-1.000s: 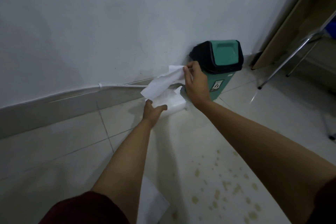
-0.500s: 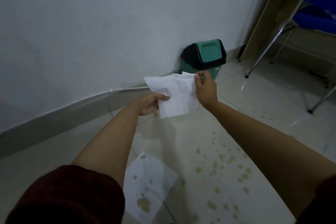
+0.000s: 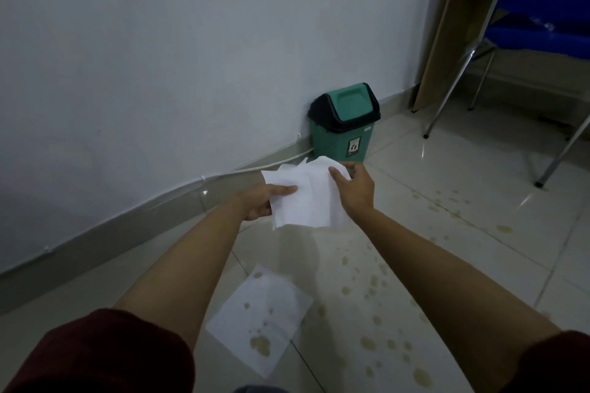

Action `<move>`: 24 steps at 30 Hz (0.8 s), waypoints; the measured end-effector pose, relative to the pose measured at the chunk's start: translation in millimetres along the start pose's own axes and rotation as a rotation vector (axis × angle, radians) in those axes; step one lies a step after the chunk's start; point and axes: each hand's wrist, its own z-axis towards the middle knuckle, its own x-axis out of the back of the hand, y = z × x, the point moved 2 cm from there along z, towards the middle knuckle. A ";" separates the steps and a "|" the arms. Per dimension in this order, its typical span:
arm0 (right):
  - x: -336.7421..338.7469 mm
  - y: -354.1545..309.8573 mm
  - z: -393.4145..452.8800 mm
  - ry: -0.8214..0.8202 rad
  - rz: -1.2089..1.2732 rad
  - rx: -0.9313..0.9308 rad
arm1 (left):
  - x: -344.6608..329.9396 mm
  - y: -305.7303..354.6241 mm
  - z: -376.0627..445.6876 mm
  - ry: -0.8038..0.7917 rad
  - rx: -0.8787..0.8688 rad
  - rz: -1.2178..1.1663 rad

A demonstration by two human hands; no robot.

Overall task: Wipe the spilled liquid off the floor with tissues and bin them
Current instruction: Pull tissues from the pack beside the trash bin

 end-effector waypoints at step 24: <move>-18.0 111.4 -129.3 -0.536 0.069 -0.075 | -38.4 -198.3 -128.9 0.572 0.214 -0.043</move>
